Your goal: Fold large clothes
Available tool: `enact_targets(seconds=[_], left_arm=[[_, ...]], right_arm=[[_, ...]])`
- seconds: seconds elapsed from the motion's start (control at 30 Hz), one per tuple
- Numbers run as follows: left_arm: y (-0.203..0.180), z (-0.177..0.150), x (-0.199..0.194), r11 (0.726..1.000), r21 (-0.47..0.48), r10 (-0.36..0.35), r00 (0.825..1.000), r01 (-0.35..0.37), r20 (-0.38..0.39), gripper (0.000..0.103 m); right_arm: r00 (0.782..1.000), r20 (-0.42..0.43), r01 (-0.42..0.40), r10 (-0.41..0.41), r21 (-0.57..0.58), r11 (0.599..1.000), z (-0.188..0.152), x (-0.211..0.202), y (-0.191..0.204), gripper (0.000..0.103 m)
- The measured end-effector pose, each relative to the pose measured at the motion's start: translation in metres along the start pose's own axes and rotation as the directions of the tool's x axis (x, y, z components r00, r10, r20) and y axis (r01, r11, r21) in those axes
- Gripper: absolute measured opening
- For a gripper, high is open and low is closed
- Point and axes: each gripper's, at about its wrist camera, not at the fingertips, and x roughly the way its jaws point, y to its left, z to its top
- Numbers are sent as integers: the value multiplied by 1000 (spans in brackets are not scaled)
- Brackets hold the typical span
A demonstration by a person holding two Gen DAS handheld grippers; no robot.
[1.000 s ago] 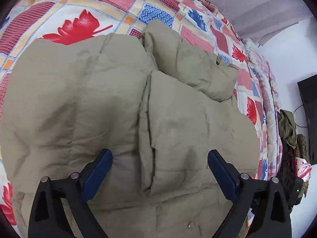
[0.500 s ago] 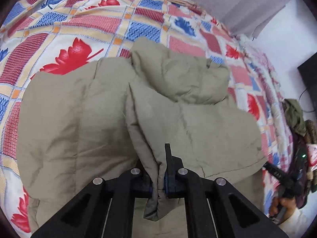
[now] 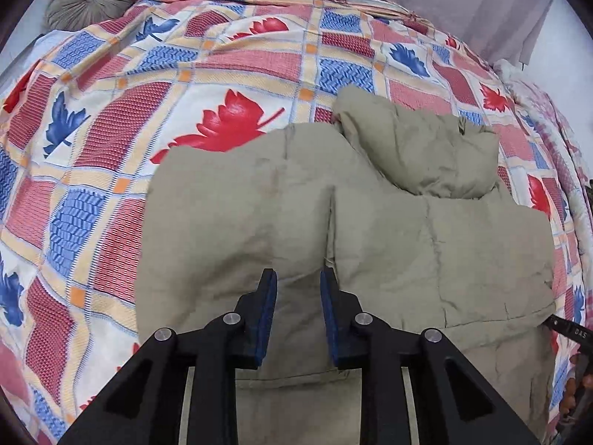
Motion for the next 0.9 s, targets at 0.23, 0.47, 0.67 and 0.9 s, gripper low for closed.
enact_targets(seconds=[0.23,0.47,0.67,0.9], left_arm=[[-16,11,-15,996,58,-69,997,68,21,26],[-60,22,30,997,74,-1,1000,0,20,26],[-55,15,74,995,88,37,999,-36,-13,26],[-62,18,68,991,111,80,997,-77,-22,26]], right_arm=[[999,17,-51,52,-34,998,-29,-59,-1,44],[981,187,-62,55,28,998,44,-63,-6,26],[996,80,43,-40,-42,998,54,10,15,26],[996,77,41,-43,33,999,52,38,5,23]])
